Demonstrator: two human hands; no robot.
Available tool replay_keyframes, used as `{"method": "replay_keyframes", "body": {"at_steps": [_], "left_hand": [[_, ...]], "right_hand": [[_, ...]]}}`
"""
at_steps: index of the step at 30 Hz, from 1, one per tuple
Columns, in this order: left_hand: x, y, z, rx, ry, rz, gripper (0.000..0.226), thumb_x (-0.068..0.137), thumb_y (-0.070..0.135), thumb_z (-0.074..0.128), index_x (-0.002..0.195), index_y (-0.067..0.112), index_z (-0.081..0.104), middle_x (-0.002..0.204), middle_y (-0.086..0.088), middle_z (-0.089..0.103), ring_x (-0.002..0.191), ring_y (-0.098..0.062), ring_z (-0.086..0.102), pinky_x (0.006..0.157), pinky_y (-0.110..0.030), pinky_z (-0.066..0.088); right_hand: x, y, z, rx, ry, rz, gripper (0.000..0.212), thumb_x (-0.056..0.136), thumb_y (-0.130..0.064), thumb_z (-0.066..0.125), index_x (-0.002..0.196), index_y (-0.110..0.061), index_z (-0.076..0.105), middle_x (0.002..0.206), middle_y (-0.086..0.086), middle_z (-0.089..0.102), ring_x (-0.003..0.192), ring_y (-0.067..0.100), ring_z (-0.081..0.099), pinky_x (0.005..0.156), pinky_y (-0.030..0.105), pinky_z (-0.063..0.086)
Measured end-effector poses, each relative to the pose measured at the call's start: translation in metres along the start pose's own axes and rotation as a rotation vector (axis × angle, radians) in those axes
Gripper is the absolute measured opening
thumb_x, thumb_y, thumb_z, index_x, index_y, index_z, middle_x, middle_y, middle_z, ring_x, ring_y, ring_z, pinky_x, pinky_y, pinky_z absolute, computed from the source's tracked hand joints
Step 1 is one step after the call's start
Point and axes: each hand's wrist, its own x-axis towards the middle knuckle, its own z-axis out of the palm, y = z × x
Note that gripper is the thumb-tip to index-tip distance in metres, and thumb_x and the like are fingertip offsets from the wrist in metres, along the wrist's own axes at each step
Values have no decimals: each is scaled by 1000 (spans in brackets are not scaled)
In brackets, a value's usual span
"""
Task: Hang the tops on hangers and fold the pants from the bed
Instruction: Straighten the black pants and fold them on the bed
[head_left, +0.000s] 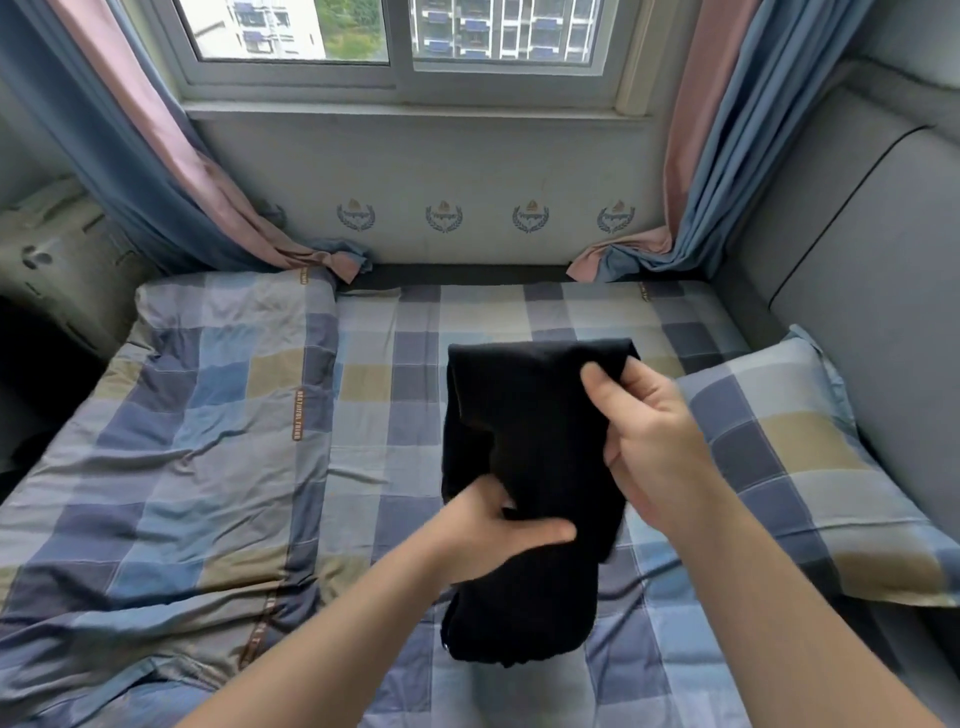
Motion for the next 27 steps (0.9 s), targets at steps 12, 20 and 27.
{"method": "replay_keyframes", "body": {"at_steps": [12, 20, 27], "left_hand": [[0, 42, -19, -354, 402, 100, 30, 99, 35, 61, 90, 9, 74, 94, -21, 73, 90, -32, 73, 86, -55, 57], [4, 42, -34, -477, 390, 7, 47, 88, 53, 68, 112, 13, 66, 108, -6, 76, 104, -23, 71, 95, -45, 56], [-10, -18, -20, -132, 28, -55, 80, 62, 52, 86, 131, 28, 54, 121, 7, 69, 109, -8, 68, 93, -32, 57]], "right_hand": [[-41, 80, -28, -475, -192, 326, 76, 71, -54, 82, 137, -47, 46, 128, -30, 59, 118, -11, 56, 95, 18, 50], [-48, 141, -29, -647, -44, 468, 13, 99, -33, 60, 91, -34, 70, 92, -14, 75, 98, 16, 69, 89, 39, 56], [-13, 97, -23, -444, 100, 220, 13, 97, -25, 65, 94, -17, 75, 91, -2, 77, 94, 20, 72, 79, 35, 56]]}}
